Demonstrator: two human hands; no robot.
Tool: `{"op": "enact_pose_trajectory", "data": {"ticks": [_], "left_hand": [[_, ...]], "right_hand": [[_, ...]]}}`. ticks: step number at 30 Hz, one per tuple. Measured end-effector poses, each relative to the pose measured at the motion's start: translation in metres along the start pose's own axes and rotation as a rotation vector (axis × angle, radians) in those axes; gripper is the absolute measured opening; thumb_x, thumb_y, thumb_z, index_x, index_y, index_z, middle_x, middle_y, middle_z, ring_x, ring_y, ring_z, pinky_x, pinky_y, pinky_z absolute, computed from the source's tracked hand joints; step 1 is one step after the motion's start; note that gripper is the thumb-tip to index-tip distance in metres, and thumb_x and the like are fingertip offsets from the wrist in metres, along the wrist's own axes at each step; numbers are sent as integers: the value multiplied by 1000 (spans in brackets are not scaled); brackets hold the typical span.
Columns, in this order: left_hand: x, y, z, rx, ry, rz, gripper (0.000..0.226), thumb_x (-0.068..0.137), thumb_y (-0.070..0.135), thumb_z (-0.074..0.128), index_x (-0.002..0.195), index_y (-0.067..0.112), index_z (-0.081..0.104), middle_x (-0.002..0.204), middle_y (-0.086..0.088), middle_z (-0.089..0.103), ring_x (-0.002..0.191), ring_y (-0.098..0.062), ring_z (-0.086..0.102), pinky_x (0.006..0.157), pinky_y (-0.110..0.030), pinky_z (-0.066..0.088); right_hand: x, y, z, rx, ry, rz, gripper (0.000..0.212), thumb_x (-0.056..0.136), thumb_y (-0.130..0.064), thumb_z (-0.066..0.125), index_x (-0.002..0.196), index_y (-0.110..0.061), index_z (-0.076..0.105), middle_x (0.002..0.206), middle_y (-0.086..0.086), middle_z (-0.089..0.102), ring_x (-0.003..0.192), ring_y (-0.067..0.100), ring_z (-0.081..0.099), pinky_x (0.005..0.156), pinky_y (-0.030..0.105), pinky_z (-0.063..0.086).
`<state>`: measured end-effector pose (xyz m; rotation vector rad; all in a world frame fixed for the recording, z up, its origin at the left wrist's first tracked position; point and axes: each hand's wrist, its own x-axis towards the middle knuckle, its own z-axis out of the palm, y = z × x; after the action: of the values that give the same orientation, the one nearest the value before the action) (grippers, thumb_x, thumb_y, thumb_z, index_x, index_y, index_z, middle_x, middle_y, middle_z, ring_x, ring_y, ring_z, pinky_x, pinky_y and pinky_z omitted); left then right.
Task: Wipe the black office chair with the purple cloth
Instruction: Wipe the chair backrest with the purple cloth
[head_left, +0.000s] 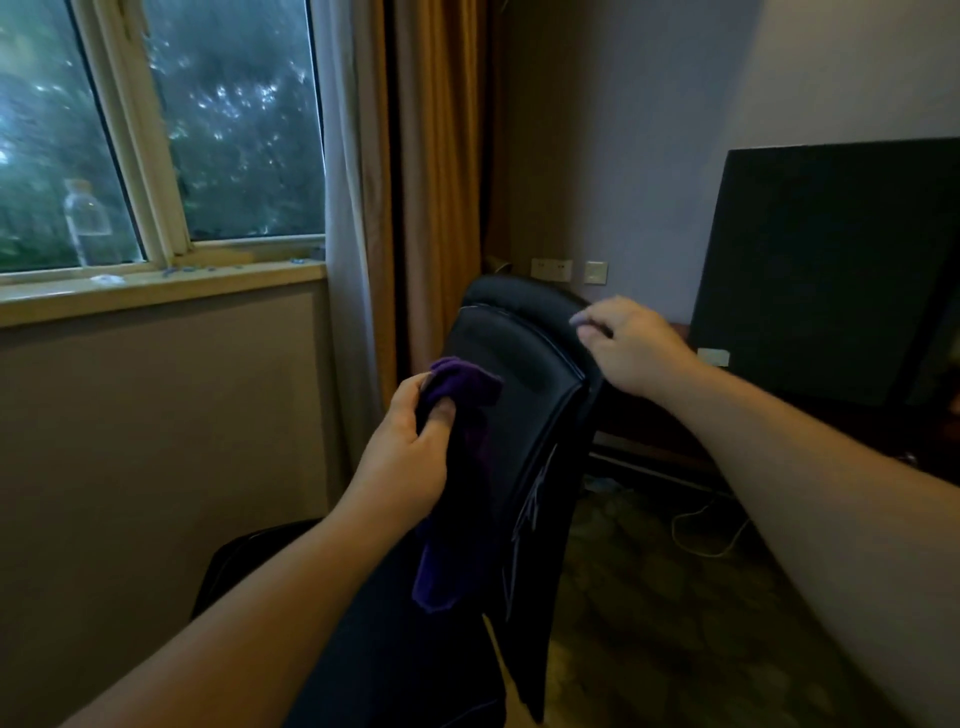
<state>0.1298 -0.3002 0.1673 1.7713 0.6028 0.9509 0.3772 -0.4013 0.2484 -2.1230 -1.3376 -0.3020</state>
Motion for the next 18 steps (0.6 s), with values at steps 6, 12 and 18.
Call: {"op": "enact_pose_trajectory", "data": {"ticks": [6, 12, 18], "left_hand": [[-6, 3, -3, -11, -16, 1, 20, 98, 44, 51, 107, 62, 56, 99, 26, 69, 88, 5, 68, 70, -23, 56], [-10, 5, 7, -52, -64, -25, 19, 97, 47, 51, 109, 61, 56, 100, 25, 70, 89, 5, 68, 72, -20, 55], [-21, 20, 19, -50, -166, -16, 26, 95, 48, 56, 112, 60, 41, 110, 14, 63, 89, -2, 68, 65, -18, 56]], "right_hand": [[-17, 4, 34, 189, 48, 92, 44, 108, -11, 40, 151, -8, 45, 171, 2, 11, 155, 18, 15, 108, 15, 11], [-43, -13, 25, 205, 155, 73, 49, 104, -14, 51, 152, -12, 44, 165, 2, 30, 151, 17, 26, 110, 19, 15], [-60, -33, 4, 180, 338, -8, 31, 96, -26, 65, 126, -19, 65, 120, -1, 63, 109, 12, 58, 94, 27, 46]]}}
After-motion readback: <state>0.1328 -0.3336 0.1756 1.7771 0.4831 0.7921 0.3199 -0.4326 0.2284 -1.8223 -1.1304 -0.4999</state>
